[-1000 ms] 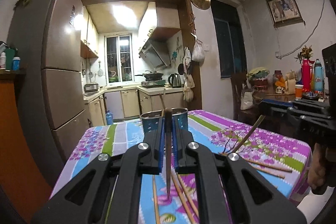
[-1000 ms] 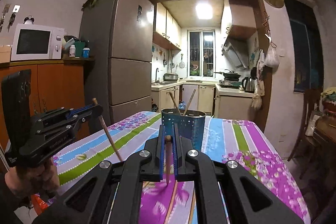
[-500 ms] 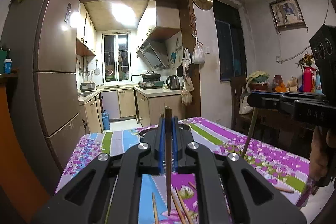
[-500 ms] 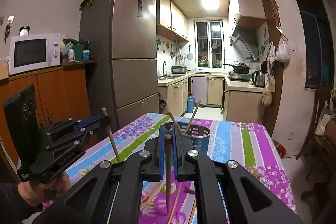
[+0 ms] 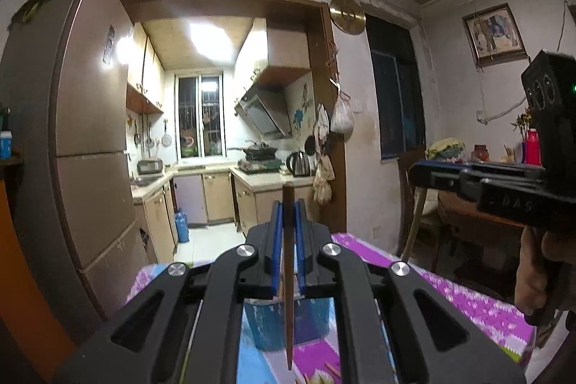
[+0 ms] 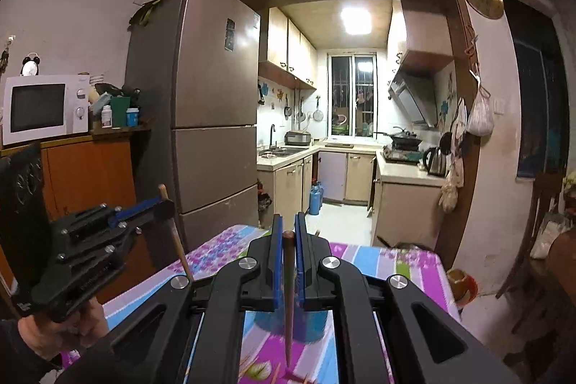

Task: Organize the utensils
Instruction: 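Carry both chopsticks up and lower them into the blue holder, then open both grippers over the holder and move back to the chopsticks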

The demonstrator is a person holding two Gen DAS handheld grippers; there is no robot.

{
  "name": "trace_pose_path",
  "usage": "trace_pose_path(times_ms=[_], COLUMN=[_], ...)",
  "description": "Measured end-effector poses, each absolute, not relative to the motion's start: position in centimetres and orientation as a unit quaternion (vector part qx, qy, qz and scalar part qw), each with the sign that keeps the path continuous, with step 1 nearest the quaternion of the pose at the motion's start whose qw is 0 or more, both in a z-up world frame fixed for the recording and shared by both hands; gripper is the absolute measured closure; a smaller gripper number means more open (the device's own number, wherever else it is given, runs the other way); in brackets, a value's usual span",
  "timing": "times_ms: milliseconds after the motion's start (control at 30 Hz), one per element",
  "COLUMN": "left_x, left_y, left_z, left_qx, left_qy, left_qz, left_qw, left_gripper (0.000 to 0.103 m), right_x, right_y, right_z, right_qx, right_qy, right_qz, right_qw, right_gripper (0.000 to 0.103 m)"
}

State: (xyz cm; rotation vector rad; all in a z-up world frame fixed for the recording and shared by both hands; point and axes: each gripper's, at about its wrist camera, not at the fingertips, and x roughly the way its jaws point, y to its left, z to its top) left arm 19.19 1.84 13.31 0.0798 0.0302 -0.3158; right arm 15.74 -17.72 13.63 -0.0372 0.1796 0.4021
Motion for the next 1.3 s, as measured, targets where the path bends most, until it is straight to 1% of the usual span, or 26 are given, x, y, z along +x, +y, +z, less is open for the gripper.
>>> trace_pose_path(times_ms=[333, 500, 600, 867, 1067, 1300], left_x=[22.9, 26.0, 28.1, 33.9, 36.3, 37.9], left_y=[4.0, 4.6, 4.2, 3.4, 4.3, 4.0], left_z=[19.5, 20.9, 20.2, 15.9, 13.3, 12.3], left_qx=[0.016, -0.017, -0.023, -0.023, -0.032, -0.025], left_qy=[-0.029, -0.038, -0.033, 0.013, 0.038, 0.059], left_qz=[-0.121, -0.119, -0.125, -0.13, -0.129, -0.134], left_qw=[0.992, 0.992, 0.991, 0.991, 0.99, 0.989], left_gripper=[0.098, 0.098, 0.098, 0.098, 0.098, 0.097], right_x=[21.5, 25.0, 27.0, 32.0, 34.2, 36.3], right_y=[-18.2, -17.8, -17.7, -17.6, -17.8, -17.6], right_z=[18.9, 19.6, 18.9, 15.3, 12.5, 10.3], right_qx=[-0.009, -0.003, 0.001, 0.017, 0.038, 0.057], right_qy=[0.063, 0.06, 0.067, 0.102, 0.127, 0.155], right_qz=[0.197, 0.199, 0.201, 0.197, 0.195, 0.196], right_qw=[0.978, 0.978, 0.977, 0.975, 0.972, 0.967], right_gripper=[0.095, 0.095, 0.095, 0.095, 0.095, 0.095])
